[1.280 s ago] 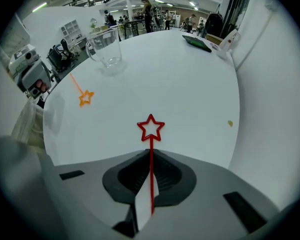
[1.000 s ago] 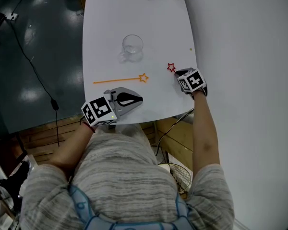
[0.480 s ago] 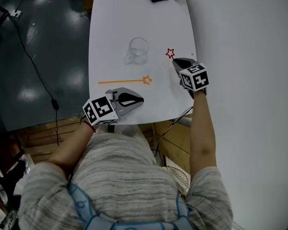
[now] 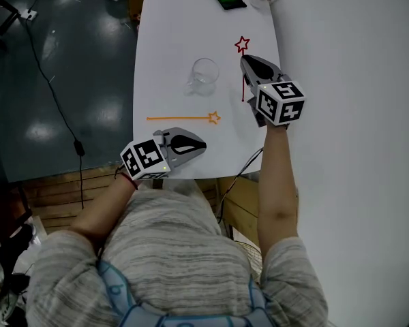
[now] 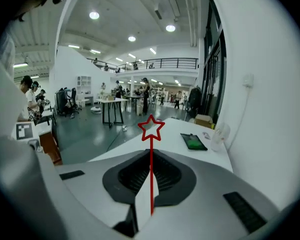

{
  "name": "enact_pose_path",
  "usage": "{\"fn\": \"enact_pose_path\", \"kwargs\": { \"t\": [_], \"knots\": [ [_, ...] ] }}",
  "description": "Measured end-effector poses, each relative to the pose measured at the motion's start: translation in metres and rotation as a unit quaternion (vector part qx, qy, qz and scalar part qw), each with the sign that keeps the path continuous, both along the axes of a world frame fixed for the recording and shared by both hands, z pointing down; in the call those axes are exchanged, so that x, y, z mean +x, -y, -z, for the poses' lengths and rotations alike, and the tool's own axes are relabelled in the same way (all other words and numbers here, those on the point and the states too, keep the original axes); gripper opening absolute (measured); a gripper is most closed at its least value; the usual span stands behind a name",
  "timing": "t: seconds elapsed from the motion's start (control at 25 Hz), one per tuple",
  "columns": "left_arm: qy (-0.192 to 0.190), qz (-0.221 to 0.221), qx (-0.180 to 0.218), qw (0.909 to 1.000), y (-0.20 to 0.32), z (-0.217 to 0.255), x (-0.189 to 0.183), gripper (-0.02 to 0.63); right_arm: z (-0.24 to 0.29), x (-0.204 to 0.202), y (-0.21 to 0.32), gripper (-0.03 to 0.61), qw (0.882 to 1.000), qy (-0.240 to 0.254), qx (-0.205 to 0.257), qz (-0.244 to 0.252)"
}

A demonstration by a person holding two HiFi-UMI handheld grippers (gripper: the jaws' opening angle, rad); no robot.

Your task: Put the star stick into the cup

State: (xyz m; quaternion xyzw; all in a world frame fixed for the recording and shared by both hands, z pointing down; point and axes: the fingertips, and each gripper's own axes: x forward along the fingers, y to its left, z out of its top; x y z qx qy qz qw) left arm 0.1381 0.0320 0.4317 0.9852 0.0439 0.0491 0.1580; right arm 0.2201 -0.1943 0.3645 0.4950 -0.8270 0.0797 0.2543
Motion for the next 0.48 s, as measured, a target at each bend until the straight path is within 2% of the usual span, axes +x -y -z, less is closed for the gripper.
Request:
{"fn": "enact_pose_path", "kwargs": {
  "t": [0.28,0.48],
  "knots": [
    [-0.001,0.007,-0.002,1.0000,0.001,0.000,-0.007,0.017,0.062,-0.032,0.021,0.018,0.991,0.085,0.105,-0.013],
    [-0.002,0.010,-0.003,0.9999,0.002,-0.001,-0.008,0.017,0.086,-0.052,0.026,0.020,0.980,0.132,0.151,-0.007]
  ]
}}
